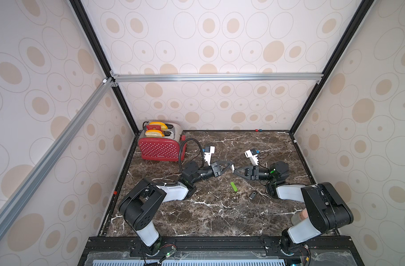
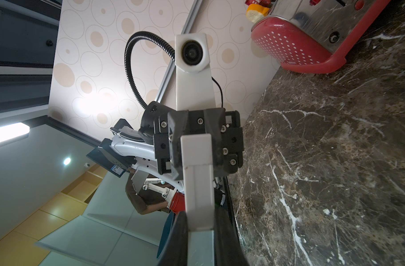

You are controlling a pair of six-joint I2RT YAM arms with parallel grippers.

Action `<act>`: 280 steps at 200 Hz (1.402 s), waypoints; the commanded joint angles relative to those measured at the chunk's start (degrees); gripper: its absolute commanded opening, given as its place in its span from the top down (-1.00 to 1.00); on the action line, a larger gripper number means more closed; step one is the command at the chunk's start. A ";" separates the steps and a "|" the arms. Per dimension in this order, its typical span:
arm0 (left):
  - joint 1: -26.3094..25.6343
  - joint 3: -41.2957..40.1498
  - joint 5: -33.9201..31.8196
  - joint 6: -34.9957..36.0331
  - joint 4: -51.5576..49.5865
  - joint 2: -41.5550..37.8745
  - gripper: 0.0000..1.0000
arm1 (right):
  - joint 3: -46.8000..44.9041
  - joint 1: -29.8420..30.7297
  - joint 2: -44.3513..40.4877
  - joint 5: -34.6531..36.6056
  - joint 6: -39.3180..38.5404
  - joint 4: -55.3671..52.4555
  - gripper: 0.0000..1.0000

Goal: Close the usb drive cover
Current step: Close the cover of the USB drive.

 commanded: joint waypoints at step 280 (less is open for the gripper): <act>-9.75 -2.60 10.86 3.32 -1.90 -1.66 1.00 | 3.46 -3.24 -0.20 9.95 1.38 1.13 1.00</act>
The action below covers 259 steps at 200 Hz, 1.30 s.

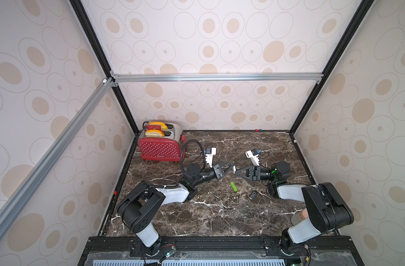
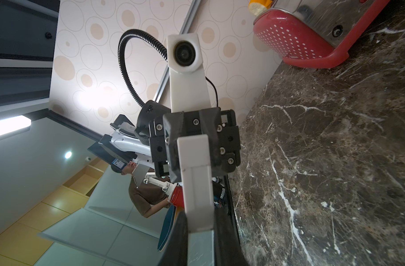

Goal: Close the usb drive cover
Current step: Close the cover of the USB drive.

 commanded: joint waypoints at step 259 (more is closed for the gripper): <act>-8.36 1.15 19.87 4.95 -13.10 -5.30 0.47 | 3.04 -2.25 -0.90 12.84 0.96 0.52 1.00</act>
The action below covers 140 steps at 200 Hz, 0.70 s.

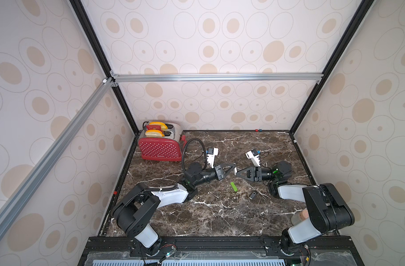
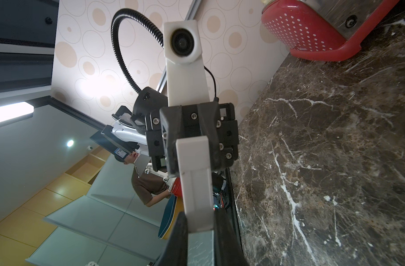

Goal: Close the usb drive cover
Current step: Close the cover of the USB drive.

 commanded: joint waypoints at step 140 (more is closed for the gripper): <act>-6.42 -1.68 5.21 18.78 -29.91 -17.21 -0.63 | 2.74 -1.70 -4.26 16.30 -5.69 -9.82 1.00</act>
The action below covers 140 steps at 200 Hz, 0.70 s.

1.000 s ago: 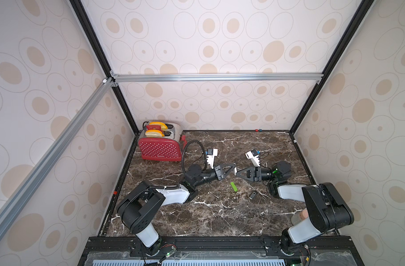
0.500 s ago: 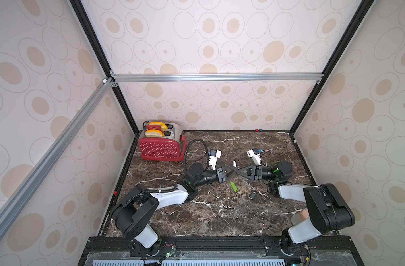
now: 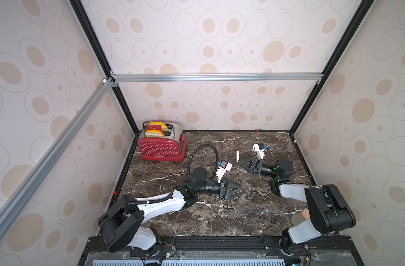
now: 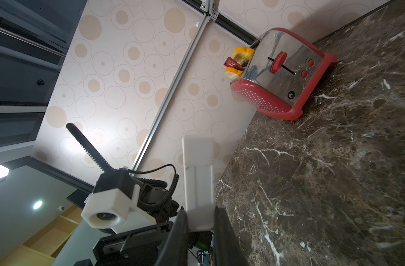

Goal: Close the usb drive cover
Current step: Close the cover of the USB drive, then place the USB drive at the center of the board.

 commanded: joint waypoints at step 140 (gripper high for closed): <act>0.59 2.48 -61.98 10.13 -45.63 -15.51 -0.98 | 11.32 1.02 -7.39 36.75 -50.07 -83.38 1.00</act>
